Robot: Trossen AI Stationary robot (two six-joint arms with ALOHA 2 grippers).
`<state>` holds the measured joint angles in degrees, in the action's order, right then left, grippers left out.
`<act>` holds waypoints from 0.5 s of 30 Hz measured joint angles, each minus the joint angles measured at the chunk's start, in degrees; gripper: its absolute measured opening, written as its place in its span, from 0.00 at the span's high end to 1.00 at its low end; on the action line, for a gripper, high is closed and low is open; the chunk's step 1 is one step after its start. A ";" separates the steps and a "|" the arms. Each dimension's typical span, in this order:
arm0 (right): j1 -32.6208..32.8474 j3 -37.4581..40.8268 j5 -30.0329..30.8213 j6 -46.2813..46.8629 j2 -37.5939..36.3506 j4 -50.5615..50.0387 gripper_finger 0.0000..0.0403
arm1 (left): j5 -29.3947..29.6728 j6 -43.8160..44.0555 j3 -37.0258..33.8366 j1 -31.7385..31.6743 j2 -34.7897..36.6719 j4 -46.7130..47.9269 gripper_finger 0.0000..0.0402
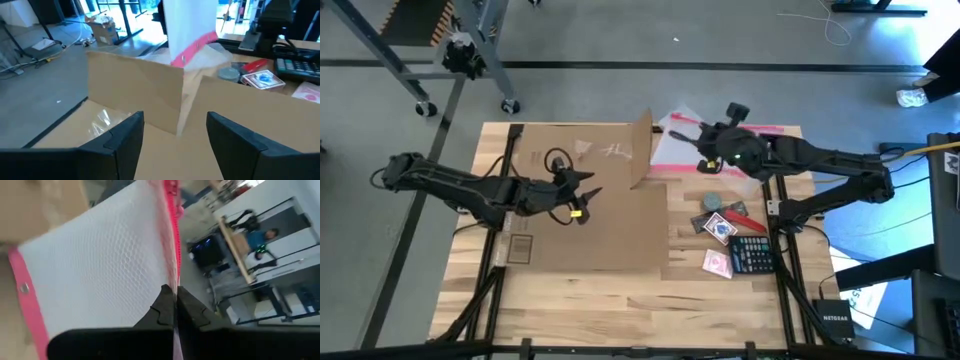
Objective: Unpack boxes
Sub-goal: Open the white pouch
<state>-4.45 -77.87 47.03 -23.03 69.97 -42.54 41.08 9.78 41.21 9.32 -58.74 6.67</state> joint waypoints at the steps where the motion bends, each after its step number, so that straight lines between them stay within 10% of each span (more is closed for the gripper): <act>1: 0.00 -1.35 -0.07 -0.20 -0.02 0.03 1.00 | -0.02 -0.50 0.00 -0.52 -0.18 -0.24 0.48; 15: 0.00 -5.20 -21.24 -3.56 9.48 23.18 1.00 | -0.01 -5.54 0.62 -2.28 0.90 -1.14 0.48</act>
<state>-4.45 -83.07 25.79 -26.59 79.46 -19.36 41.06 4.24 41.83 7.04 -57.84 5.53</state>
